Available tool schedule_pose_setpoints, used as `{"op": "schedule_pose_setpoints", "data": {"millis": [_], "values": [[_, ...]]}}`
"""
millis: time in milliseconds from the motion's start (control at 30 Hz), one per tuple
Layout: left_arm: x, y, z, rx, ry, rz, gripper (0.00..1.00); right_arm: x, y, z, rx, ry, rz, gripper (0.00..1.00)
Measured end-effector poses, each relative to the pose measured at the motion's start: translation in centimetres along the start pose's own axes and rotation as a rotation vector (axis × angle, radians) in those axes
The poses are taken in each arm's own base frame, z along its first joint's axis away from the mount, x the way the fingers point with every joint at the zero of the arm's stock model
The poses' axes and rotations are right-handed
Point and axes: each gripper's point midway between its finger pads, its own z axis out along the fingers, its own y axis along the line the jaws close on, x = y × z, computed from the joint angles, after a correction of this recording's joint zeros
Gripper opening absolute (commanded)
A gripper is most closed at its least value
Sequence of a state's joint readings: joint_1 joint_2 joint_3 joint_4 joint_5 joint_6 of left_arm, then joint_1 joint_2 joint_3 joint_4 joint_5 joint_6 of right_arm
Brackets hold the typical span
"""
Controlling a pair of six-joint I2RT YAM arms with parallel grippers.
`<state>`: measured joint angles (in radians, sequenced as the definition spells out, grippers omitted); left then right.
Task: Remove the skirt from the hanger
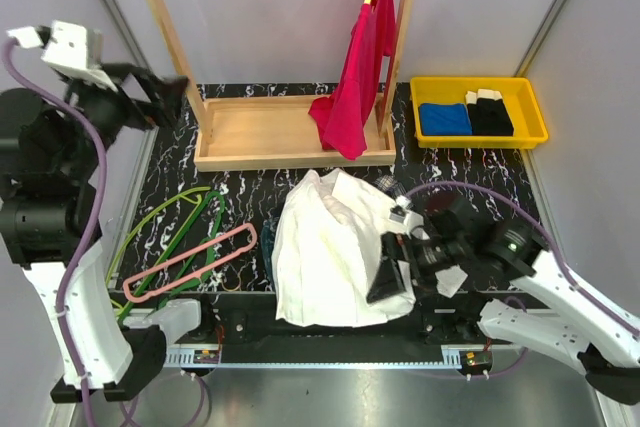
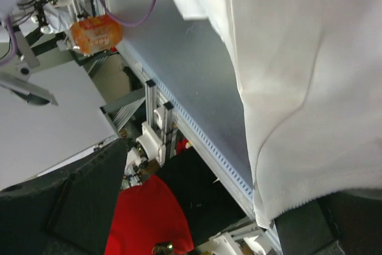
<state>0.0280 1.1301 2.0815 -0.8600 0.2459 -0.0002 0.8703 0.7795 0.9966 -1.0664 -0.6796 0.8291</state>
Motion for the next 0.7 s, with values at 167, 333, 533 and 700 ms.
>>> {"op": "schedule_pose_setpoints", "data": {"millis": [167,333,533,700], "values": [[4.5,-9.1,-1.6,0.461,0.097,-0.331,0.99,-5.7,0.0,3.9,0.041,-0.071,-0.024,1.00],[7.7,-15.1,-2.9,0.824,0.270,-0.493,0.99,-11.2,1.7,5.6,0.046,-0.186,-0.115,1.00],[15.8,-19.2,-5.1,1.006,0.512,-0.587,0.99,-16.4,7.8,4.3,-0.076,-0.355,-0.272,1.00],[24.5,-23.0,-8.1,1.101,0.789,-0.636,0.99,-17.5,9.3,3.9,-0.128,-0.414,-0.313,1.00]]}}
